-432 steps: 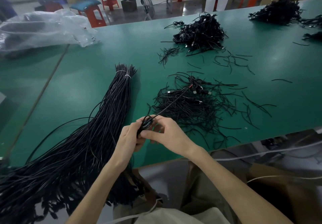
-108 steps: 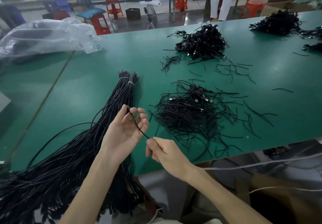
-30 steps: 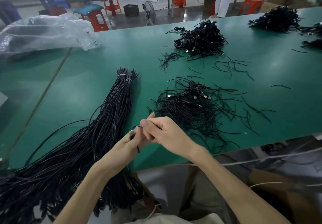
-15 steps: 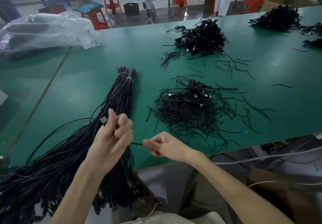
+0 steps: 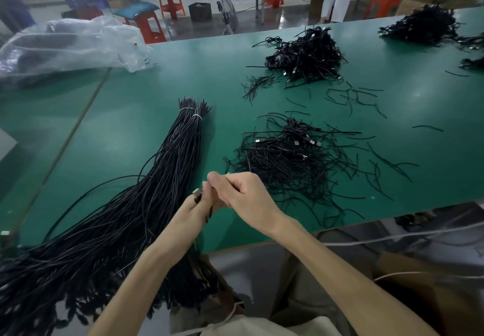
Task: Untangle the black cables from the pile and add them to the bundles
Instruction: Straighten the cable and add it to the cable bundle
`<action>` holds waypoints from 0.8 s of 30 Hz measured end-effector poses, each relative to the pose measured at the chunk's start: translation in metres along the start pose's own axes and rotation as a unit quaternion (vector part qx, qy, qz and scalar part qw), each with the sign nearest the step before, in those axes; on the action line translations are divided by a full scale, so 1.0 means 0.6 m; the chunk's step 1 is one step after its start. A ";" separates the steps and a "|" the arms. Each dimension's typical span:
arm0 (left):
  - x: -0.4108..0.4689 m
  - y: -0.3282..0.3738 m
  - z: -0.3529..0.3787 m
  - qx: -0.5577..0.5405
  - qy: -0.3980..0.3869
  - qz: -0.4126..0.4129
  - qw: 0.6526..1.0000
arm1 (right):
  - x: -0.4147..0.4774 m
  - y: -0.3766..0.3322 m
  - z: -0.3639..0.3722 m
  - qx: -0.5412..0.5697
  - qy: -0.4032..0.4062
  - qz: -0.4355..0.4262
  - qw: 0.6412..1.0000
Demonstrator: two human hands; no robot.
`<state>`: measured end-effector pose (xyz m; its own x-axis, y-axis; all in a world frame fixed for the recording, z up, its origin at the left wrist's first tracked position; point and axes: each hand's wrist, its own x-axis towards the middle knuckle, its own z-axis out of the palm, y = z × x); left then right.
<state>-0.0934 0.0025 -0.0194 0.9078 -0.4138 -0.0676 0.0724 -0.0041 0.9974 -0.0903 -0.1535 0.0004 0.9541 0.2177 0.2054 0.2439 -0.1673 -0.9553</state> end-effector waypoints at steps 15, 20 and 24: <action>-0.026 0.083 -0.021 0.008 -0.158 0.014 0.987 | 0.008 0.070 -0.033 -0.069 0.098 0.068 0.990; -0.015 0.033 0.010 0.250 -0.104 0.010 0.963 | 0.025 0.028 -0.031 -0.086 0.093 0.009 0.992; 0.004 0.015 0.008 0.131 0.031 0.027 0.991 | 0.012 -0.007 -0.012 -0.115 0.070 -0.032 0.990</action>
<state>-0.0924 -0.0028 -0.0103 0.9314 -0.3639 -0.0073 -0.0793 -0.2226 0.9717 -0.0830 -0.1579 0.0077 0.9461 0.1015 0.3074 0.3226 -0.3762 -0.8686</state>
